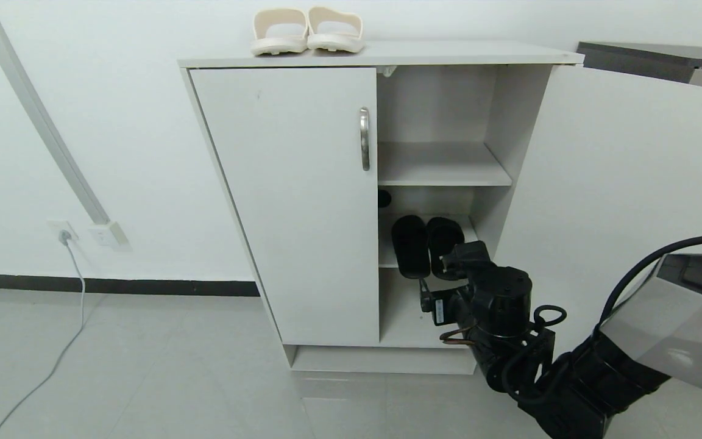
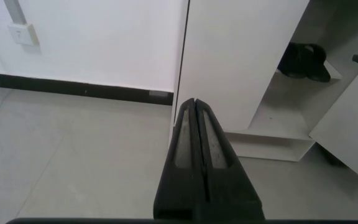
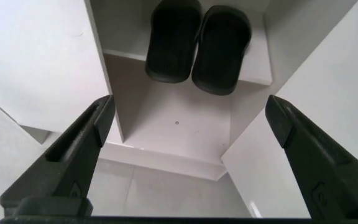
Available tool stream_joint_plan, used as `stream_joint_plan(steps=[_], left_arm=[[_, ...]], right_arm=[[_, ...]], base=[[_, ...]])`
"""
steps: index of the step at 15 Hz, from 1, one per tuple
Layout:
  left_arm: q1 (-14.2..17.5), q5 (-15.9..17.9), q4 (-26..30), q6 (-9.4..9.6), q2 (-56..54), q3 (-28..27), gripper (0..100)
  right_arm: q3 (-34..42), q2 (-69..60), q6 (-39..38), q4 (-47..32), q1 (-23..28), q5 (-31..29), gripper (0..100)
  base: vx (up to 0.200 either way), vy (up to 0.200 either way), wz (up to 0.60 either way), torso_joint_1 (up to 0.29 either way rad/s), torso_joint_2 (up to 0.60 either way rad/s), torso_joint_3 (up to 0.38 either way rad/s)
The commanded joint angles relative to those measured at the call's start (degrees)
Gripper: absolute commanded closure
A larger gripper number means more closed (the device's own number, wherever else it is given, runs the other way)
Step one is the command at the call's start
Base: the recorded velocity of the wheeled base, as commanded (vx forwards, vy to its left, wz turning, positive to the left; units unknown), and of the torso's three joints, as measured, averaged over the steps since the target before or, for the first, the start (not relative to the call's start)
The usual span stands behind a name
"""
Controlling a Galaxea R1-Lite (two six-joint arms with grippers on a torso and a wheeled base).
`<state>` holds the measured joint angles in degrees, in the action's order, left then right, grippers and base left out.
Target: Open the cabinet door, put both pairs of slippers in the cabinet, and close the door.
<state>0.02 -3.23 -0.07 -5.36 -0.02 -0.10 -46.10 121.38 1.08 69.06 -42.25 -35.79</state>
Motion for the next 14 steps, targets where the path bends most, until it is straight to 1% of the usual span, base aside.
stream_joint_plan(steps=[1,8,14], left_arm=[[-0.02,-0.02,-0.01,-0.09,0.02,0.01,100],[-0.02,-0.11,-0.01,-0.26,0.02,0.01,100],[0.06,-0.11,-0.01,-0.26,0.02,0.01,100]], right_arm=[[0.40,0.00,0.67,0.90,0.07,0.11,0],[0.93,0.00,0.67,1.08,0.24,0.28,0],[1.28,0.00,0.85,1.25,0.33,0.46,0]], base=[[0.000,0.000,0.00,0.000,0.00,0.000],[0.000,0.000,0.00,0.000,0.00,0.000],[0.000,0.200,0.00,0.006,0.00,0.004]])
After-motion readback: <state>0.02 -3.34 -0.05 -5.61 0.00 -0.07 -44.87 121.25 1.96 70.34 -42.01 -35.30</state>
